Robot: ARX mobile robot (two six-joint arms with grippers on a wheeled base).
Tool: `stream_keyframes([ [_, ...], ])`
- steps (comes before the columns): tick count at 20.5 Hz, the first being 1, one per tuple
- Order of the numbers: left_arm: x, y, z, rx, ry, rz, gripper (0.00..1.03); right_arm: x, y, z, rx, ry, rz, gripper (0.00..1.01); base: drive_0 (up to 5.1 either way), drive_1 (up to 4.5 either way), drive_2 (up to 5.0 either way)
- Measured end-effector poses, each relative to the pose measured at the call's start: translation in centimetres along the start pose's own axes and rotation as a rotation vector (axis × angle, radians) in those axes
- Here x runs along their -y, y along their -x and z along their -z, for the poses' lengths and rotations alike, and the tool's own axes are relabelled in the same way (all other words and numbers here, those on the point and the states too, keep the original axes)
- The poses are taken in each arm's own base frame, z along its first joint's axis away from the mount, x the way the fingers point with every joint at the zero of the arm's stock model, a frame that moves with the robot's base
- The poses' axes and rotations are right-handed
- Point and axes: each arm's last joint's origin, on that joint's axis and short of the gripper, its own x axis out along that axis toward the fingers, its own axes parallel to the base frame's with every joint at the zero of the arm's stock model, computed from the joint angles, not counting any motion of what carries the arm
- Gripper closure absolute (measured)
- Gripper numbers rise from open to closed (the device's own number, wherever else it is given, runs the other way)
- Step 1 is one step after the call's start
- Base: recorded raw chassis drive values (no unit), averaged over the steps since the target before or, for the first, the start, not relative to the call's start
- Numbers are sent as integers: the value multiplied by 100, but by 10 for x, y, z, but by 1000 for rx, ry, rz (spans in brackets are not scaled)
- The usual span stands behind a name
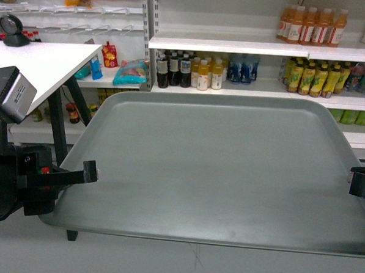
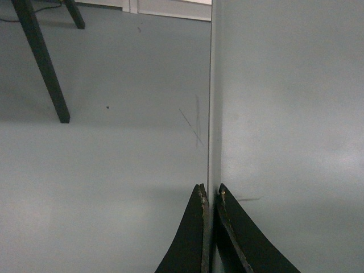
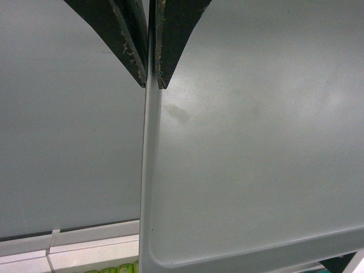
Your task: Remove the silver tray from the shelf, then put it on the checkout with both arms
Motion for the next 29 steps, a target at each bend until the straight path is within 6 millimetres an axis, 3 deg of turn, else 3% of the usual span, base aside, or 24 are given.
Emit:
stream_keyframes([
  [29,0,0,0,-1,0,-1,100,0,0,0,0,0,-2,99,-490,288,203],
])
